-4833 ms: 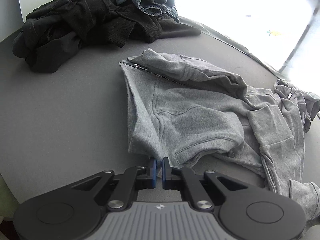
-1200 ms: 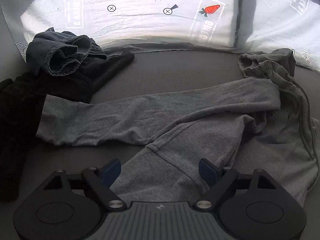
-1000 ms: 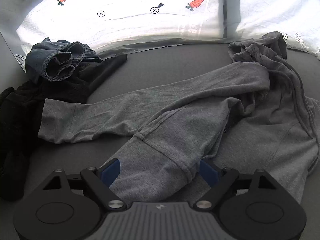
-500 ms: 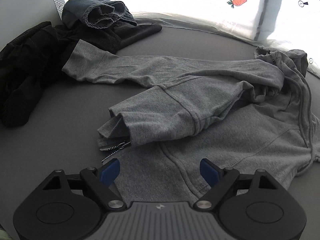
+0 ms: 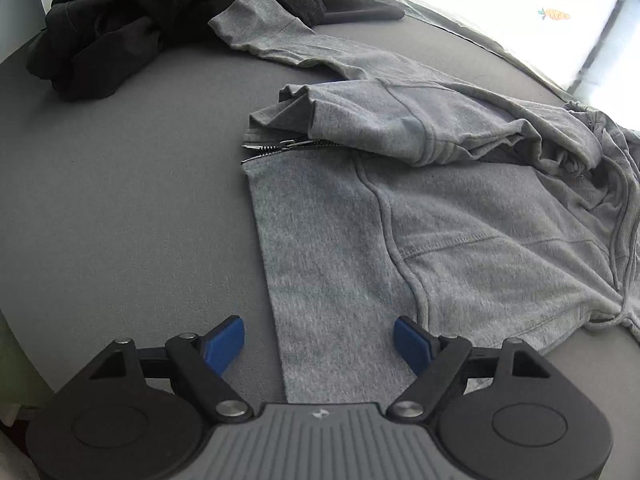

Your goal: Fold clothes

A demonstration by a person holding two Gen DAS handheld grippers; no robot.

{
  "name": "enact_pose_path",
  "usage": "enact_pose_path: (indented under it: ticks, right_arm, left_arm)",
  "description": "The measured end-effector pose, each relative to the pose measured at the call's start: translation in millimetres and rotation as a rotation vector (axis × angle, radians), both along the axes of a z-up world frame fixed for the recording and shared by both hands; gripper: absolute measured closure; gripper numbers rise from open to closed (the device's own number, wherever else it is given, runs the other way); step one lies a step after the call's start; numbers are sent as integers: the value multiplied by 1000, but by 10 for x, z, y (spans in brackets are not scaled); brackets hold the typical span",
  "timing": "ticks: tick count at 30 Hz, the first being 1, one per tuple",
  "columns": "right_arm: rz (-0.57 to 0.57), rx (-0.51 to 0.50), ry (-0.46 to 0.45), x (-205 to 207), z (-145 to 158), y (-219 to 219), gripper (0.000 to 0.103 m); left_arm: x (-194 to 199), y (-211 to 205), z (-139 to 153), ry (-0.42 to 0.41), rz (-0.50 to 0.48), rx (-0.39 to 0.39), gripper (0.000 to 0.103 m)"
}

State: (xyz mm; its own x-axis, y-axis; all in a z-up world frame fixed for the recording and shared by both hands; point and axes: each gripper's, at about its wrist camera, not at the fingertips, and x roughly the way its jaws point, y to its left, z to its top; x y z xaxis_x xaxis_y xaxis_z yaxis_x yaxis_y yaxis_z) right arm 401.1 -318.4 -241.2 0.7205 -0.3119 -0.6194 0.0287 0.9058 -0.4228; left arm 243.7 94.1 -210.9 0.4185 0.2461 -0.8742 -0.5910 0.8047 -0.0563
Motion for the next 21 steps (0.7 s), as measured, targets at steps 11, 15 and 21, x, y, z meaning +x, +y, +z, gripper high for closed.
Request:
enact_pose_path:
  ticks: [11, 15, 21]
  right_arm:
    - [346, -292, 17, -75, -120, -427, 103]
    - [157, -147, 77, 291, -55, -1238, 103]
    - [161, 31, 105, 428, 103, -1777, 103]
  left_arm:
    - [-298, -898, 102, -157, 261, -62, 94]
    - [-261, -1555, 62, -146, 225, 3, 95]
    - [-293, -2071, 59, -194, 250, -56, 95]
